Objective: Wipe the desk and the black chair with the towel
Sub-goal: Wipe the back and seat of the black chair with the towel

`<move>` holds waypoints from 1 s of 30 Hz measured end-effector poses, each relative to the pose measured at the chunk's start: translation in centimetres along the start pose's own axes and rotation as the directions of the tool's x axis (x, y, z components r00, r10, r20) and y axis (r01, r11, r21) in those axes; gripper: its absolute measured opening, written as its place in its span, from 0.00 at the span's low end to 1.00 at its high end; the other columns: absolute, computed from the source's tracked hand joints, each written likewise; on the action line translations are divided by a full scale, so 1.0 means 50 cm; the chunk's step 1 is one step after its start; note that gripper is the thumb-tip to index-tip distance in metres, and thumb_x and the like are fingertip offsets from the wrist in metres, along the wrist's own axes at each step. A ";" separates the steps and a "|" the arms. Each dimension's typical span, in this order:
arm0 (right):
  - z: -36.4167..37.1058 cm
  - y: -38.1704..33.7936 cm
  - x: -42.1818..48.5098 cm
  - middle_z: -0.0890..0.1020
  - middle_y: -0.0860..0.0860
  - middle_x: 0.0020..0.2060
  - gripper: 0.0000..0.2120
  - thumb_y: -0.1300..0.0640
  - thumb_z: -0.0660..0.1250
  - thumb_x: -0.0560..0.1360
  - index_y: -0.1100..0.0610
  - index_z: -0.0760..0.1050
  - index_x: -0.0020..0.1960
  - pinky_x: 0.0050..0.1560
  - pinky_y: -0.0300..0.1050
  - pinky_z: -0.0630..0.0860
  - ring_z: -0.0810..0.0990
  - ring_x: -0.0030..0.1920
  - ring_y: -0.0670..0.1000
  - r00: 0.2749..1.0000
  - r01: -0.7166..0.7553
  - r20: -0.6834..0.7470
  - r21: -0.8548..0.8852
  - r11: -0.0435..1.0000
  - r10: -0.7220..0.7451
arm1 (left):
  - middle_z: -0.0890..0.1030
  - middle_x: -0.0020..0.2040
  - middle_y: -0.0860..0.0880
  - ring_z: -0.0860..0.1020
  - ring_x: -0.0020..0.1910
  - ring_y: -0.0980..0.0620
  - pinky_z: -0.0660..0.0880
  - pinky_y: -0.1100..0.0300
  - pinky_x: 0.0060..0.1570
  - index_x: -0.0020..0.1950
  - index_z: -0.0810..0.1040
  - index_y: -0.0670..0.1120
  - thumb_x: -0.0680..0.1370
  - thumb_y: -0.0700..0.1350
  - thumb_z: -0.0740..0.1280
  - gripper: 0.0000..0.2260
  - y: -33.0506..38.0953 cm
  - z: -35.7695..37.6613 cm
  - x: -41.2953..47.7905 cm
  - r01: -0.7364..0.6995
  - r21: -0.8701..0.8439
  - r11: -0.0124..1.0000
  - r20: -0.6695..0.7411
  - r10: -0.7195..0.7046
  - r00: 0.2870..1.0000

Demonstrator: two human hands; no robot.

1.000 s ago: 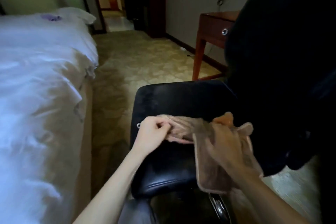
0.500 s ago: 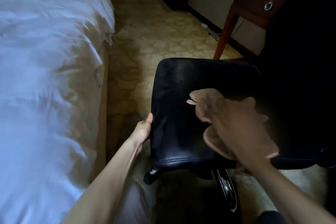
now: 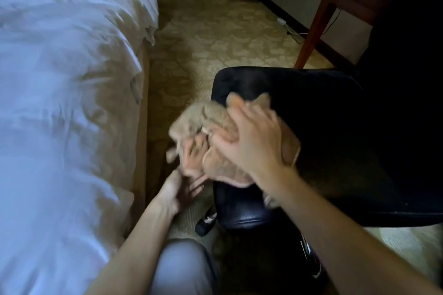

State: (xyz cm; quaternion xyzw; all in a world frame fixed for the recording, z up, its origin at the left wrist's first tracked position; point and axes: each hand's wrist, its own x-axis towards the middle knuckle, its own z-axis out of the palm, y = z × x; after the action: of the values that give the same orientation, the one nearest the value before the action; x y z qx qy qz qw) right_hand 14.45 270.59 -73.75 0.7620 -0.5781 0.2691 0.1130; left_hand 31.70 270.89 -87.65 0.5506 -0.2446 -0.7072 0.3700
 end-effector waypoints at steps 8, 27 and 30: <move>0.002 0.002 -0.099 0.79 0.53 0.55 0.24 0.36 0.63 0.66 0.50 0.81 0.53 0.60 0.65 0.70 0.74 0.59 0.61 0.741 0.490 0.546 -0.041 0.871 -0.391 | 0.86 0.50 0.40 0.82 0.50 0.43 0.77 0.50 0.49 0.53 0.84 0.44 0.86 0.56 0.56 0.22 0.044 0.016 0.031 0.039 -0.337 0.941 -0.072 -0.067 0.995; -0.071 0.215 -0.212 0.77 0.50 0.64 0.32 0.36 0.66 0.65 0.49 0.77 0.65 0.70 0.71 0.65 0.74 0.68 0.59 0.950 0.005 0.309 -0.138 0.990 0.038 | 0.69 0.78 0.53 0.67 0.76 0.53 0.64 0.54 0.73 0.82 0.65 0.51 0.87 0.61 0.52 0.26 0.217 0.036 0.056 -0.321 0.117 0.940 -0.232 0.340 0.911; -0.079 0.235 -0.236 0.79 0.51 0.64 0.32 0.35 0.64 0.65 0.49 0.78 0.64 0.73 0.73 0.58 0.74 0.69 0.61 0.970 -0.076 0.211 -0.207 0.975 0.120 | 0.76 0.74 0.48 0.71 0.75 0.49 0.63 0.54 0.76 0.77 0.73 0.48 0.85 0.67 0.50 0.31 0.221 0.043 0.061 -0.296 0.301 0.906 -0.154 0.353 0.923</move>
State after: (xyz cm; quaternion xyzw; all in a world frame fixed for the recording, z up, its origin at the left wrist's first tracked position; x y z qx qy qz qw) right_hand 0.05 278.58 -78.49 0.7426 -0.6481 0.1288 0.1092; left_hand 32.08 261.63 -80.57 0.6173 -0.3886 -0.5345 0.4268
